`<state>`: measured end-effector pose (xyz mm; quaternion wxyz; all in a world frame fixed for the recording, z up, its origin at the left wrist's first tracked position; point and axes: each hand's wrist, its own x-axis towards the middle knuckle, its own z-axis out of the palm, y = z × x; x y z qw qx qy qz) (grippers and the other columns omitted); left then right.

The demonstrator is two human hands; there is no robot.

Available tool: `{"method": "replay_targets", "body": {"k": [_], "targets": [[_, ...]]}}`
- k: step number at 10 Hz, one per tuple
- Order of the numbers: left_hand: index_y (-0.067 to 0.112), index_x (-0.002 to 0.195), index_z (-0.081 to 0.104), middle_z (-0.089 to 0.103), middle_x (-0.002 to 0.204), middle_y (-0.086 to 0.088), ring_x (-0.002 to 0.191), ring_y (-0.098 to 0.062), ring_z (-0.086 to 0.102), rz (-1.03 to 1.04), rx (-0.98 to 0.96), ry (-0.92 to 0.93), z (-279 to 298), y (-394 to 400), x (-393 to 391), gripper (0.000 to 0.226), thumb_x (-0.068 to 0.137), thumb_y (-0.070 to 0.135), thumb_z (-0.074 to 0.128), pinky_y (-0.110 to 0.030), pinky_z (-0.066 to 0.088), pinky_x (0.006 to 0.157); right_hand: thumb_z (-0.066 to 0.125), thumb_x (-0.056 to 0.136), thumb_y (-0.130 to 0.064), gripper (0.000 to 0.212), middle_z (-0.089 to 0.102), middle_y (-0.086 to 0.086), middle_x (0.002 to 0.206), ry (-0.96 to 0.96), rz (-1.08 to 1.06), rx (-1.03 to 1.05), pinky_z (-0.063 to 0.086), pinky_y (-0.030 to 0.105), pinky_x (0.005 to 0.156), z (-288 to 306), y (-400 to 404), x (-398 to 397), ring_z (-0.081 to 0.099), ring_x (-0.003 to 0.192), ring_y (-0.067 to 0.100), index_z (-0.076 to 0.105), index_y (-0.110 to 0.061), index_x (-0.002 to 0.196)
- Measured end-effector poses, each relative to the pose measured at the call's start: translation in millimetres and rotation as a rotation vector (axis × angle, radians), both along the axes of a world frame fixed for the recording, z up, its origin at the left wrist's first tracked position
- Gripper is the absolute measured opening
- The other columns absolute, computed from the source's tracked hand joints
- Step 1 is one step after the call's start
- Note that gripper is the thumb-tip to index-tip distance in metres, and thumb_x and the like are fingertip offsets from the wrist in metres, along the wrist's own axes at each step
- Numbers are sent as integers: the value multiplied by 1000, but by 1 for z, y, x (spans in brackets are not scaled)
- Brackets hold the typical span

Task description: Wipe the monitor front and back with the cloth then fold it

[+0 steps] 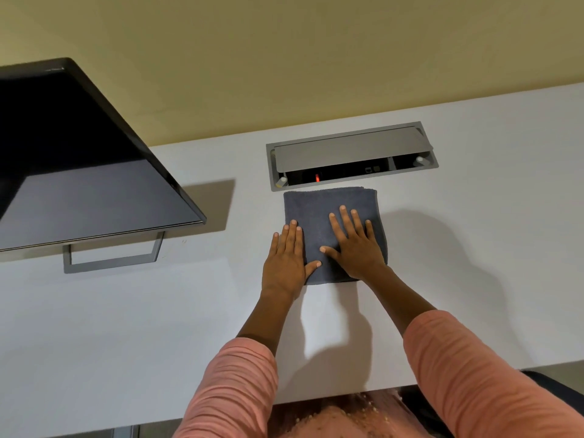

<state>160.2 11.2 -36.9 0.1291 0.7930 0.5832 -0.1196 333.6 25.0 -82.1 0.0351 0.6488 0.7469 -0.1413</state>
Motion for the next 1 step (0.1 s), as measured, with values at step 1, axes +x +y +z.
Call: {"method": "replay_targets", "body": {"k": [1], "targets": [[10, 147, -14, -18, 156, -8, 137, -20, -26, -17, 83, 10, 10, -2, -2, 83, 92, 63, 18, -31, -22, 106, -7, 80, -75, 98, 27, 21, 151, 20, -11, 40, 26, 55, 108, 8, -1, -1, 27, 138, 42, 28, -12, 147]]}}
